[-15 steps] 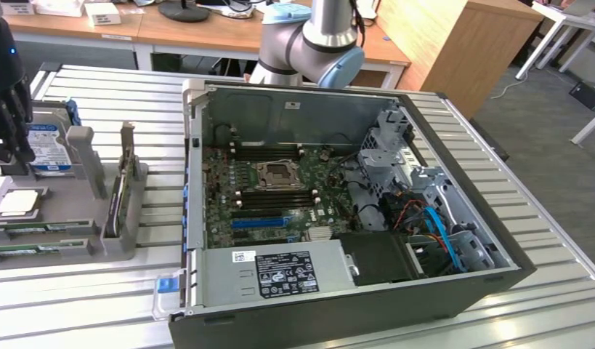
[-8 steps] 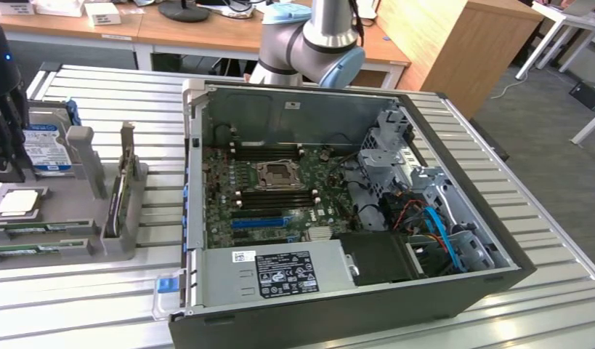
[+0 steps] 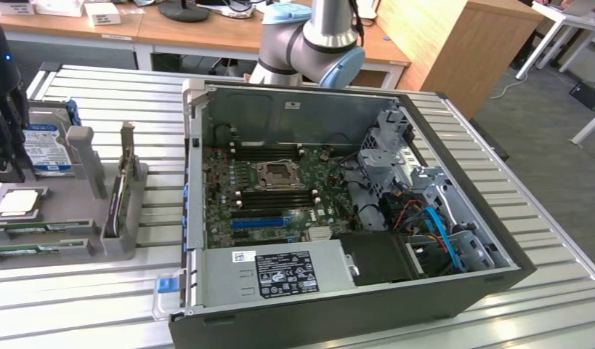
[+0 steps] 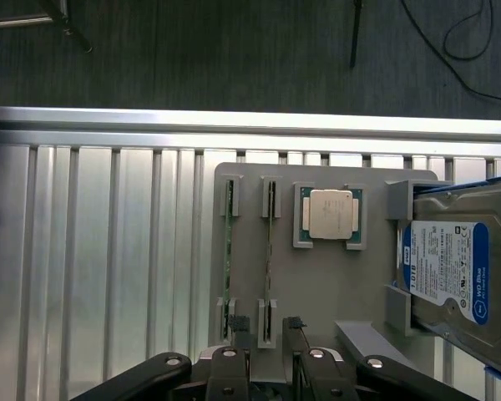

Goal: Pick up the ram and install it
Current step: 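Pick up the ram and move it above insertion slot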

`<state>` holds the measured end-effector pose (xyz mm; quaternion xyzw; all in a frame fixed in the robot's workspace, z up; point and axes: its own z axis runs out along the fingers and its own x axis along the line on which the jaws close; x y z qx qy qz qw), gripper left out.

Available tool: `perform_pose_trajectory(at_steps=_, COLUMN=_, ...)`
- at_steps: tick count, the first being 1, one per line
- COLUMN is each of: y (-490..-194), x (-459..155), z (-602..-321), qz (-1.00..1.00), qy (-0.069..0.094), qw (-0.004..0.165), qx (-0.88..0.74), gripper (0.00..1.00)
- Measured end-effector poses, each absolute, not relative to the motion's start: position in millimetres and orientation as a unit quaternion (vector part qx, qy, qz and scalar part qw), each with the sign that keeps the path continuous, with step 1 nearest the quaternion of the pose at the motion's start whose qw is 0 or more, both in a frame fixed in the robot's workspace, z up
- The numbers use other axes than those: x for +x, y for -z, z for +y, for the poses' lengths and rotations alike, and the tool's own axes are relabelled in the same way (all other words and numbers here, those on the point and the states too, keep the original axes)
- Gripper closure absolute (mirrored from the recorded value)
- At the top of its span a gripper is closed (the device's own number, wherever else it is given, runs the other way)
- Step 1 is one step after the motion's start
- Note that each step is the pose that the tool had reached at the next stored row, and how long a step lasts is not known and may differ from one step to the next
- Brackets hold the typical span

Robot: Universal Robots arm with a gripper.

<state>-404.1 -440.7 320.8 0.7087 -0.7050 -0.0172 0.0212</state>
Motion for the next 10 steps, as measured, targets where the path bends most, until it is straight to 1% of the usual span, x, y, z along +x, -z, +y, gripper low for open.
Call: perform_pose_trajectory(at_steps=10, y=-320.7, x=-403.0, z=-445.8, qz=-0.705, qy=0.017, qw=0.021, qx=0.709, gripper=0.7)
